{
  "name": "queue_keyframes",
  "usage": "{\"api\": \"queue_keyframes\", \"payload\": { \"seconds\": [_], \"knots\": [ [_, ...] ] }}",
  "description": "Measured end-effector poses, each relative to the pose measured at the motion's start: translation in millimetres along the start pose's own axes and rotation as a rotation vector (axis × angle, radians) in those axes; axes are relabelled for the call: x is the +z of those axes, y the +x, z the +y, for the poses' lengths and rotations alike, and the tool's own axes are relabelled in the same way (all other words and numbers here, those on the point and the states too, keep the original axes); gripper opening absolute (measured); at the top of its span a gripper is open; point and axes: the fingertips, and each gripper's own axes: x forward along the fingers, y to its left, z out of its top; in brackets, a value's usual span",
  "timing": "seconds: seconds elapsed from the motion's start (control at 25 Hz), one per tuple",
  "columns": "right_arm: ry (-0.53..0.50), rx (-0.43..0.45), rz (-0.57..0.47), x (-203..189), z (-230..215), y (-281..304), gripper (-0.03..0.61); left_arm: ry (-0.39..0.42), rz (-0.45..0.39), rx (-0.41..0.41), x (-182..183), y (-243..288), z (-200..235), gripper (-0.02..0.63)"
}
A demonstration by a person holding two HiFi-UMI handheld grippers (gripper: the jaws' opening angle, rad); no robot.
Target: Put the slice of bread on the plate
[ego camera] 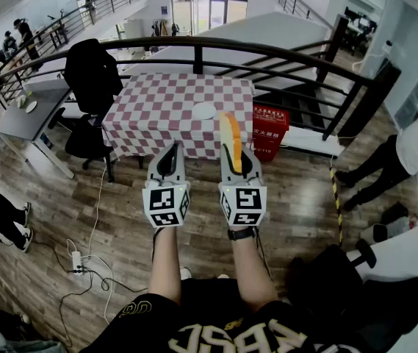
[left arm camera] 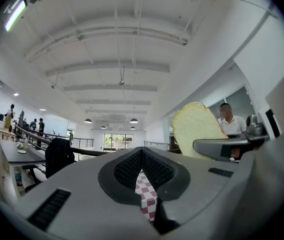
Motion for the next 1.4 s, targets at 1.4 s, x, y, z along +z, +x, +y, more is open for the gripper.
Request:
{"api": "queue_keyframes", "payload": {
  "seconds": [1.4],
  "knots": [
    [0.135,-0.084,0.053,-38,-77,105,0.095,-0.015,0.091,0.008,-56,129,23,0.017]
  ]
}}
